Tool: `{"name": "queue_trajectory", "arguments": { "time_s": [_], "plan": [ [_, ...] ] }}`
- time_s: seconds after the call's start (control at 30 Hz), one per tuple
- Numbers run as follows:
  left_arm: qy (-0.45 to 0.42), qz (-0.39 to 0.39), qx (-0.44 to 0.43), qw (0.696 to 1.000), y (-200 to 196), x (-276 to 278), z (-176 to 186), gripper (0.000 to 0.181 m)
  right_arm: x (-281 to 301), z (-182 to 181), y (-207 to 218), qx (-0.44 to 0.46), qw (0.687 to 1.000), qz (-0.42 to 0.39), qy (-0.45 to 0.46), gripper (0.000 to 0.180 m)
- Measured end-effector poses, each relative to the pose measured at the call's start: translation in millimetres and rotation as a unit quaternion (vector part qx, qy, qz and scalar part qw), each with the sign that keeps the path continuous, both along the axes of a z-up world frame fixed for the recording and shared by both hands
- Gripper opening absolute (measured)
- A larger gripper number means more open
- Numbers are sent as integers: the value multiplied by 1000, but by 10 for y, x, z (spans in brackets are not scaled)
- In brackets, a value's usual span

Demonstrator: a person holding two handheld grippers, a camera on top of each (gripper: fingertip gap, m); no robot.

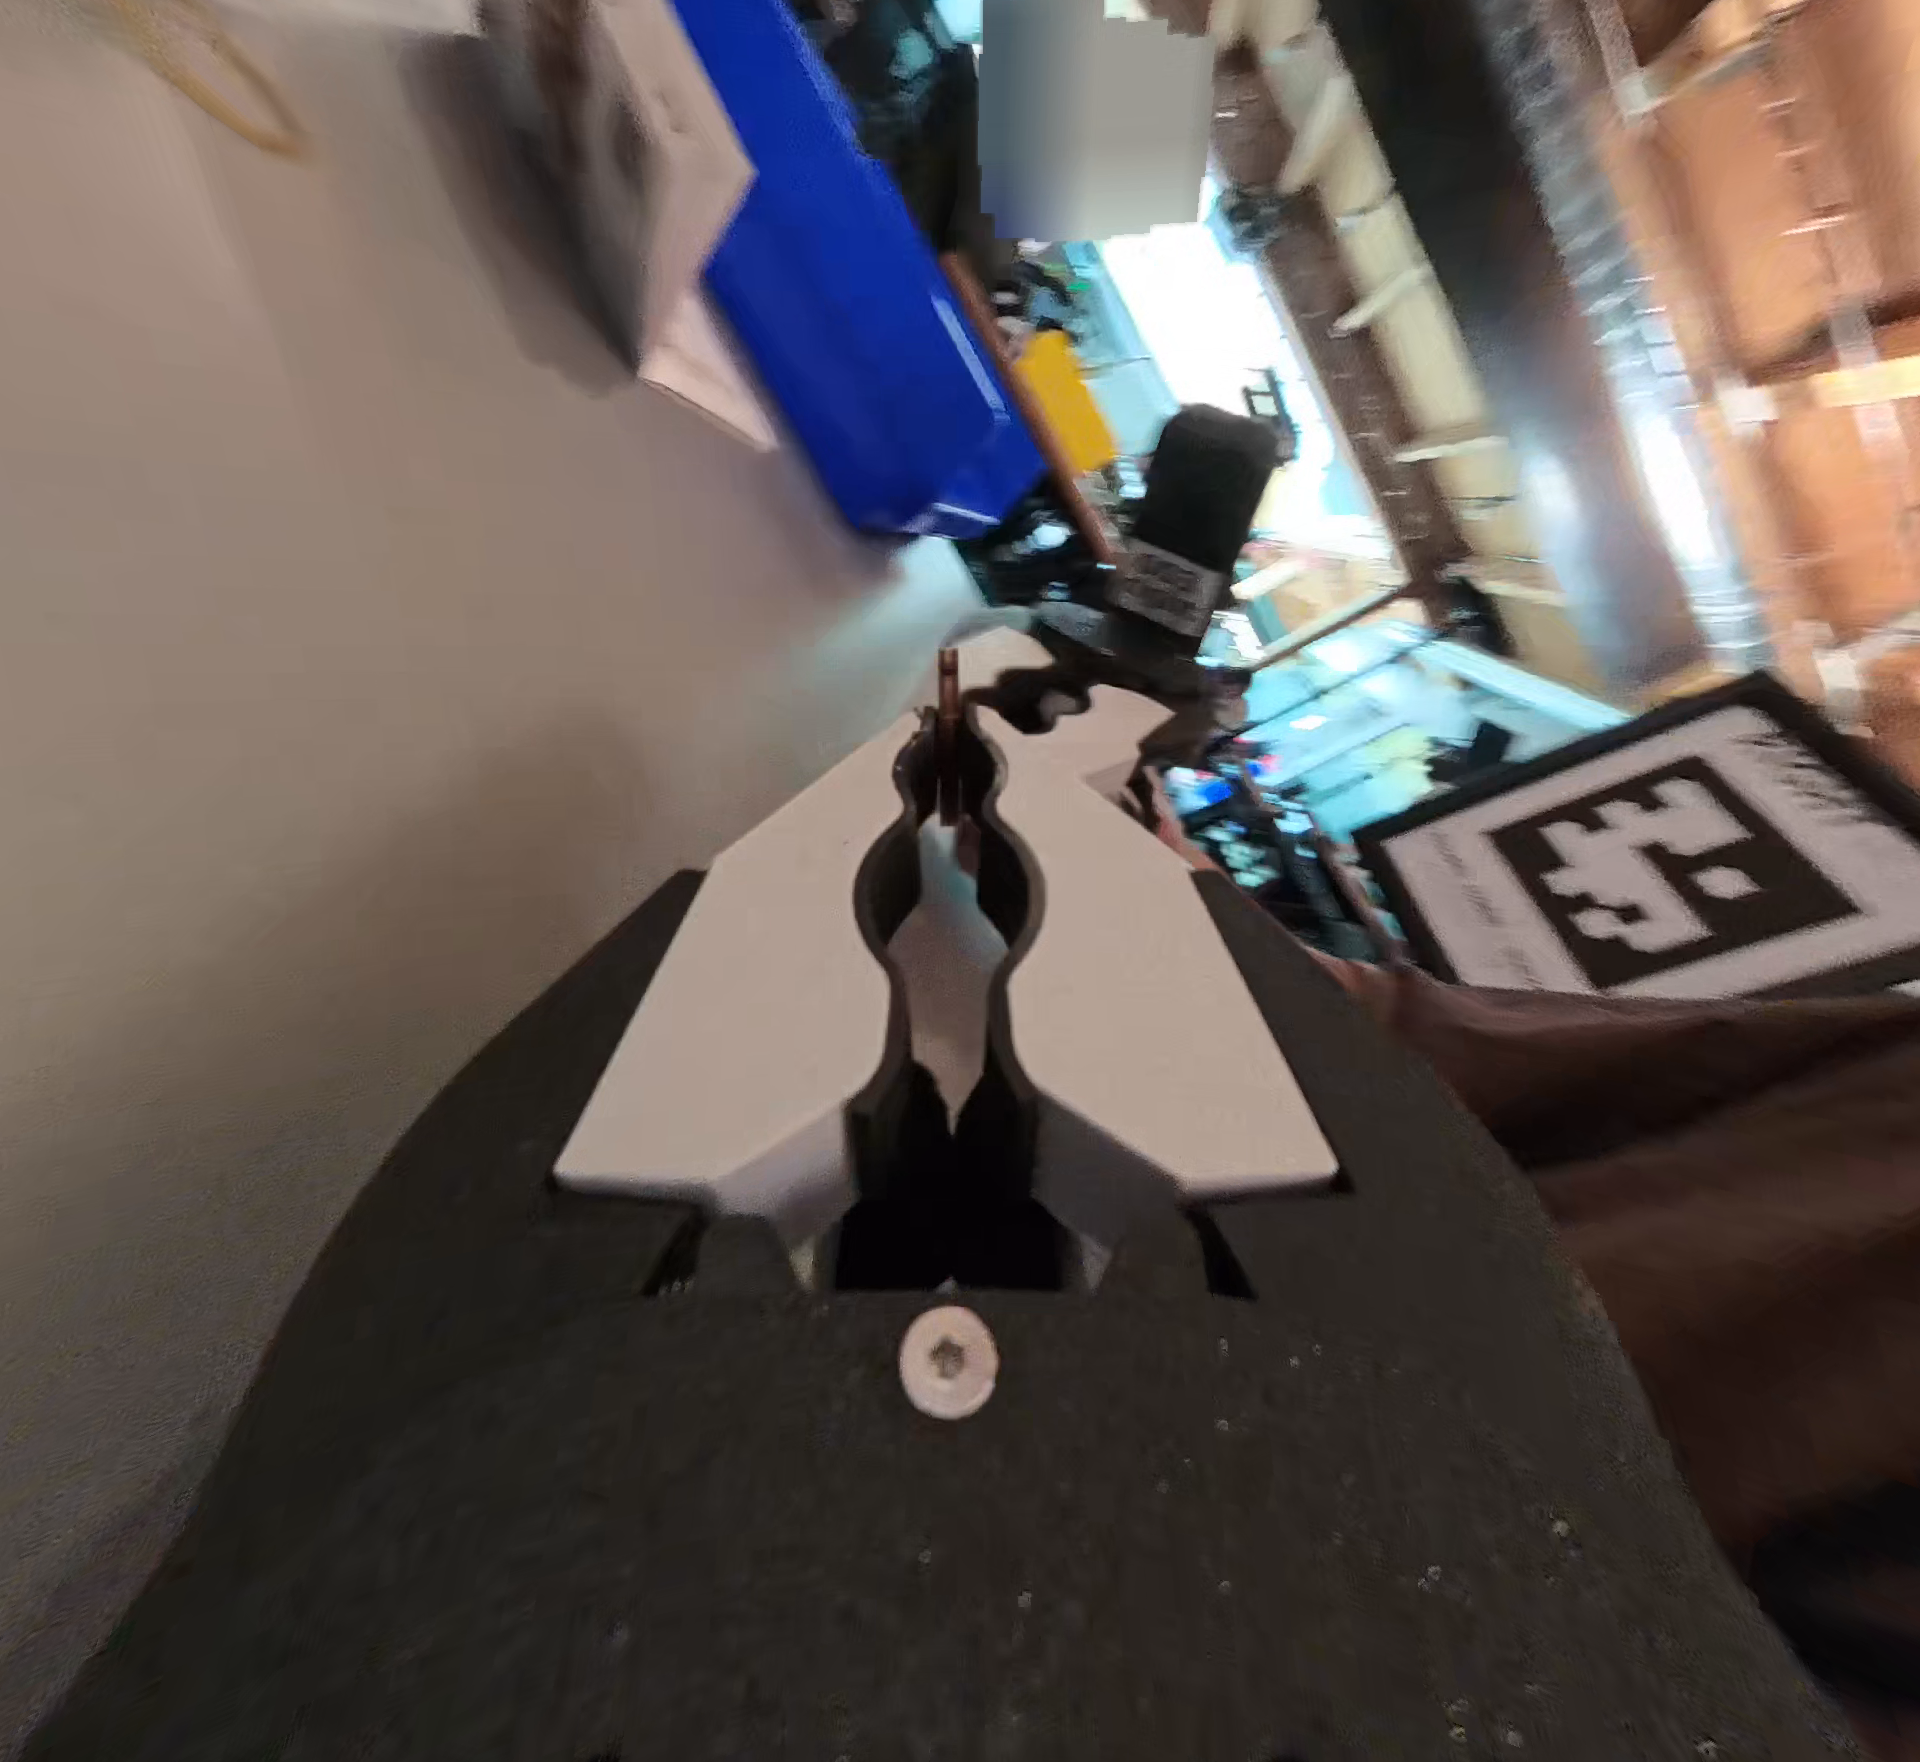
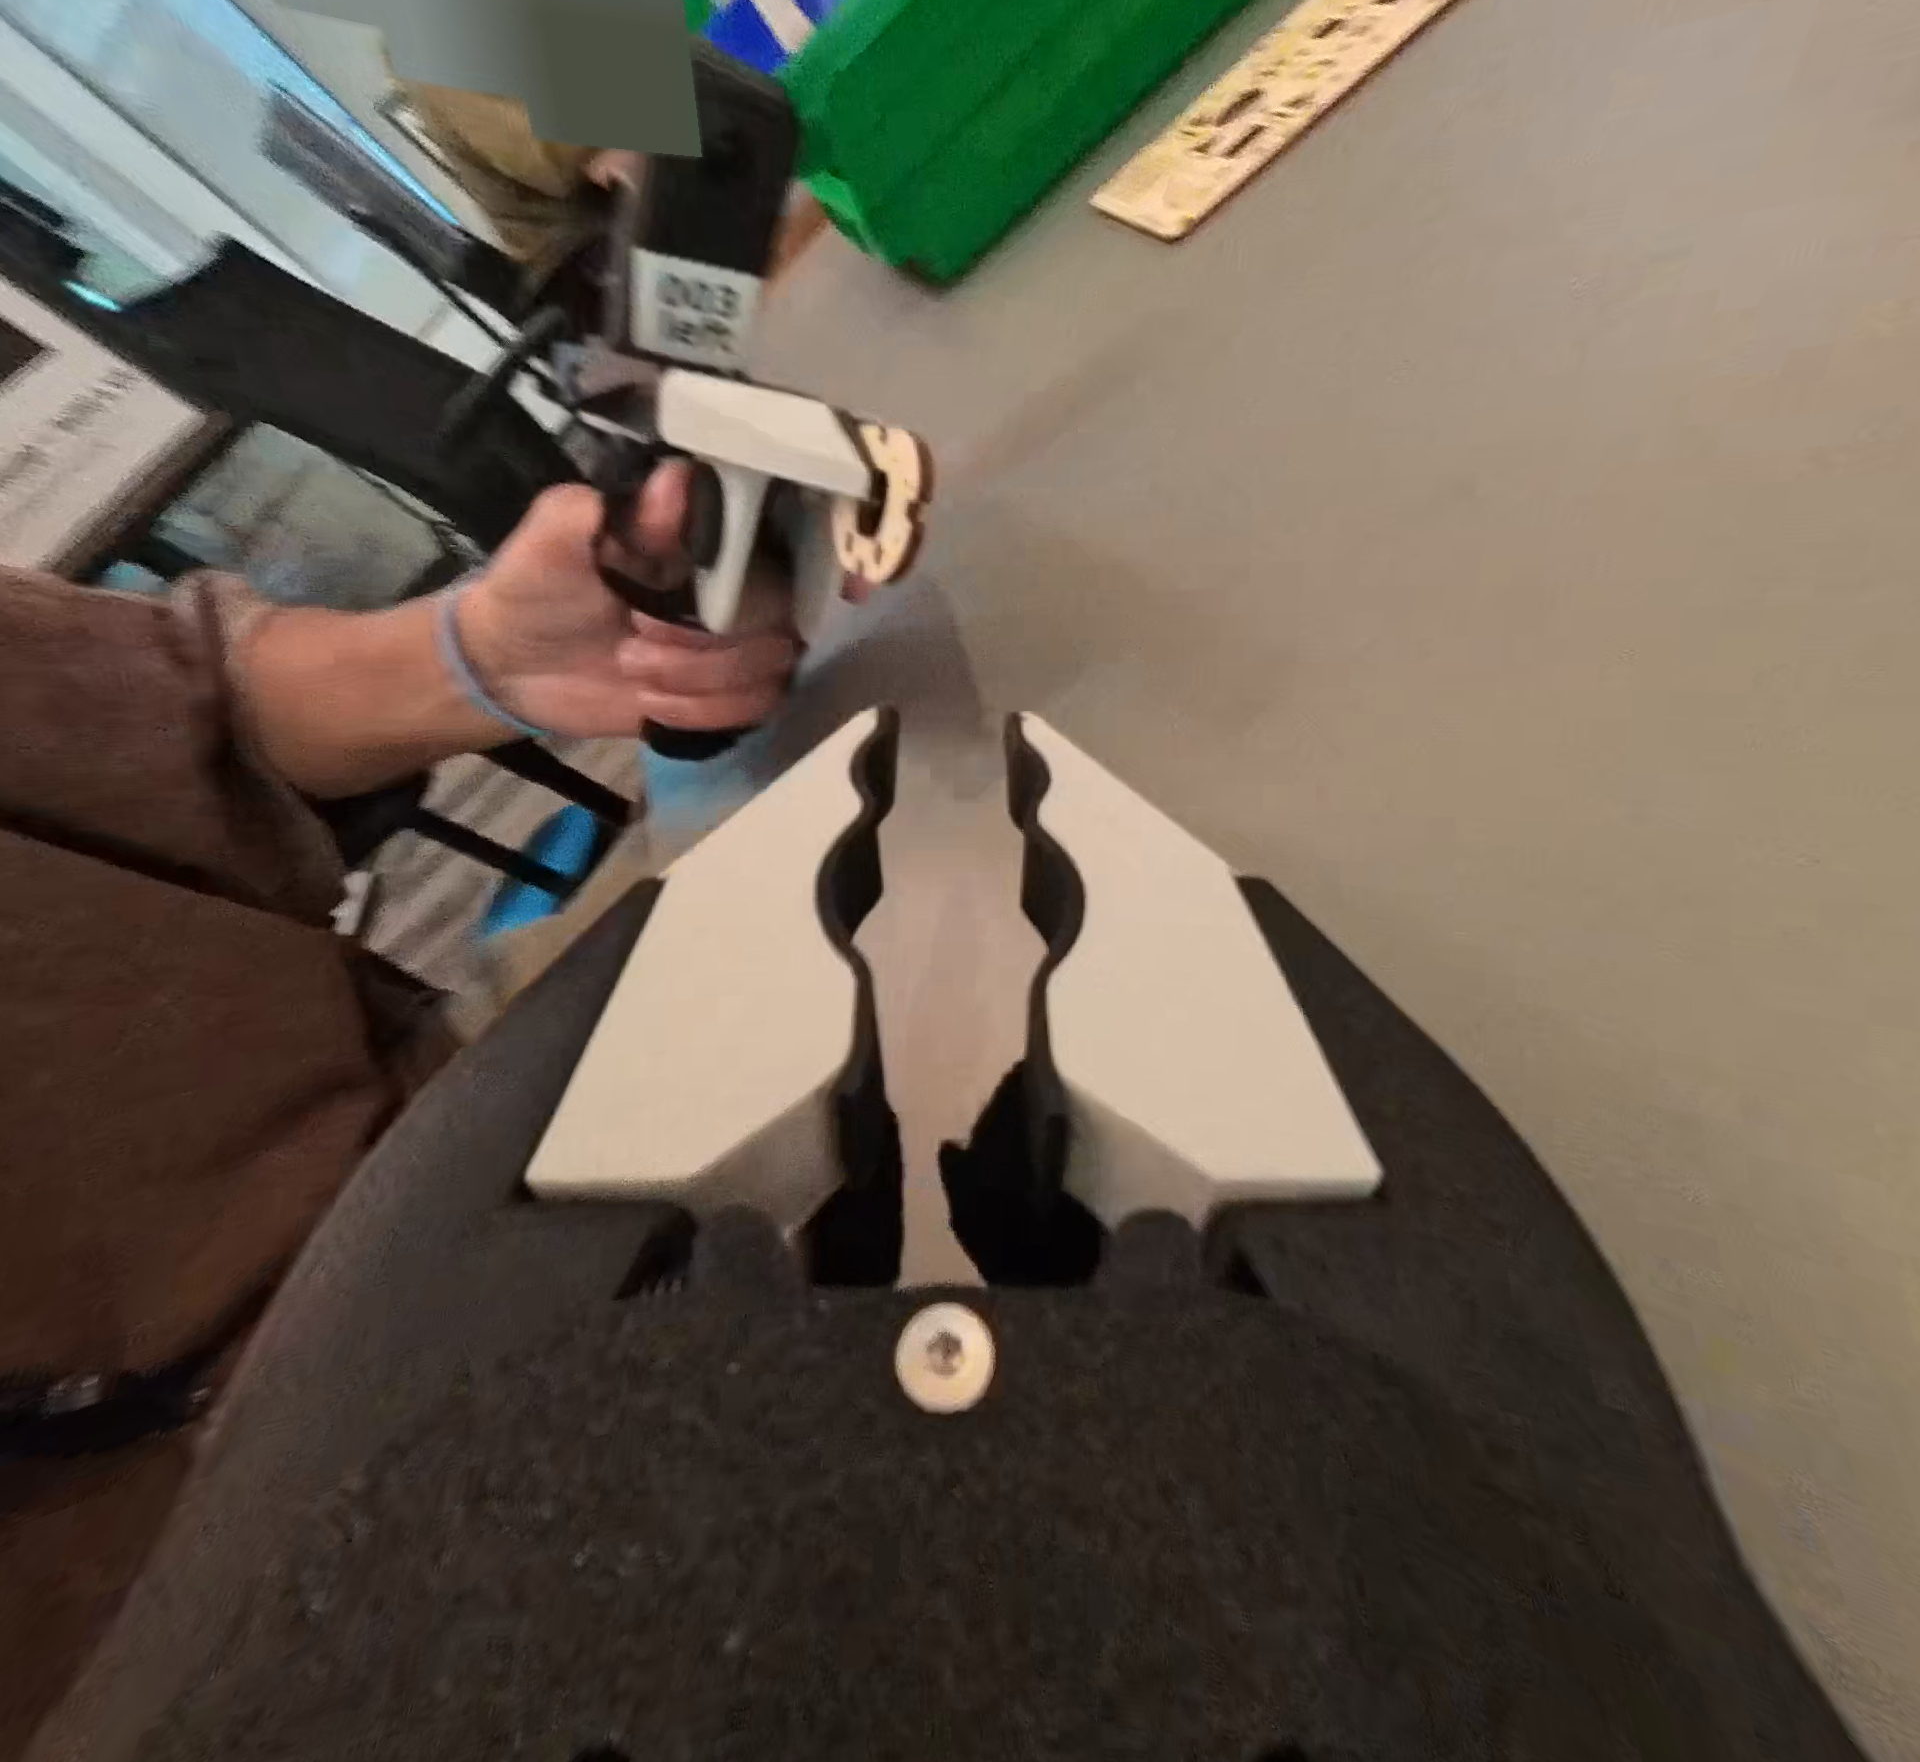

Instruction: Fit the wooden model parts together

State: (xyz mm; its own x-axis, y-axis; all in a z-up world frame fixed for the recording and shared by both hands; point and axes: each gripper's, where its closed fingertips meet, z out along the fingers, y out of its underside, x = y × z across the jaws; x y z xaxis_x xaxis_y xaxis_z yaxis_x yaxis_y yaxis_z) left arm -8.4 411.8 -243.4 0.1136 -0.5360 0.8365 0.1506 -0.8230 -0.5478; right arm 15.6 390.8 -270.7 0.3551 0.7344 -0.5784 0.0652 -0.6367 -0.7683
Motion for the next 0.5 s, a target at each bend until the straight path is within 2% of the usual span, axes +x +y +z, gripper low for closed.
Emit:
{"name": "queue_trajectory", "arguments": {
  "time_s": [0.1,0.2,0.23,0.37,0.43,0.5],
  "plan": [
    [-31,-42,-17,998,-126,61,41,0,-176,206,-107,-76,990,53,103,20],
    [-33,-83,-16,996,-271,134,53,1,-200,239,-114,-116,981,62,146,14],
    [-31,-93,-16,995,-310,155,51,1,-195,243,-119,-120,979,61,152,6],
    [19,-88,14,996,-284,171,-89,3,-153,115,-121,-141,982,48,112,3],
    [84,-59,70,992,-103,99,-179,27,-63,-71,-81,-146,987,28,56,3],
    [143,-24,133,980,173,-13,-199,40,22,-236,-75,-153,988,17,-1,3]
  ]
}}
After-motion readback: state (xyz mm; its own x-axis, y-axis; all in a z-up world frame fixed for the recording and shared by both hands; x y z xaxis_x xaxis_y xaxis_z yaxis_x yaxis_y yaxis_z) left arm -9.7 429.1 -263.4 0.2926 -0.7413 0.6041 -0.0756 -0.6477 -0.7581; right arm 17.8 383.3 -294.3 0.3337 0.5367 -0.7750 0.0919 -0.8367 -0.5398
